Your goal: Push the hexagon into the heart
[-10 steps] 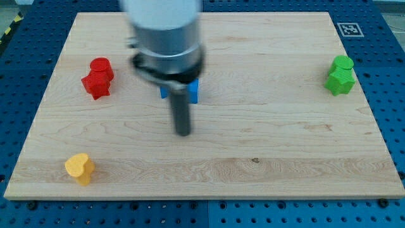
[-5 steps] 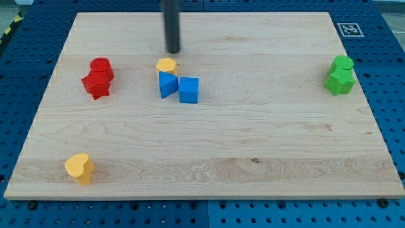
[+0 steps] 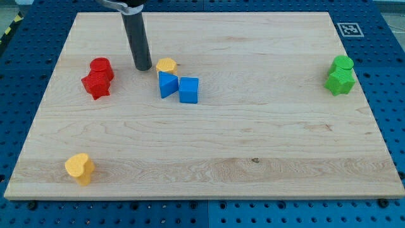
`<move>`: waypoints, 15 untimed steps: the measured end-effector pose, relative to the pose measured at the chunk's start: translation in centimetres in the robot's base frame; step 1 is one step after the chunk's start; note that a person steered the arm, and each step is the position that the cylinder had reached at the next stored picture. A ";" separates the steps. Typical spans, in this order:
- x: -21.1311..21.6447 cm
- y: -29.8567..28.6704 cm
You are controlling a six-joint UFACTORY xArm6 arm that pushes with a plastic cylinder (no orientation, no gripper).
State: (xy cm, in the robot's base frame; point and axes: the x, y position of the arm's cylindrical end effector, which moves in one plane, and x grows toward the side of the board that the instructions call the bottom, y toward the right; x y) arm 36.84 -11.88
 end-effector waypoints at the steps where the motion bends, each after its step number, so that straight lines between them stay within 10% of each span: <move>1: 0.1 3.7; 3: 0.1 13.5; 8: 7.3 11.7; 13: -1.4 10.1; 15: 1.5 15.1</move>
State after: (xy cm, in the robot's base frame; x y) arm 38.32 3.23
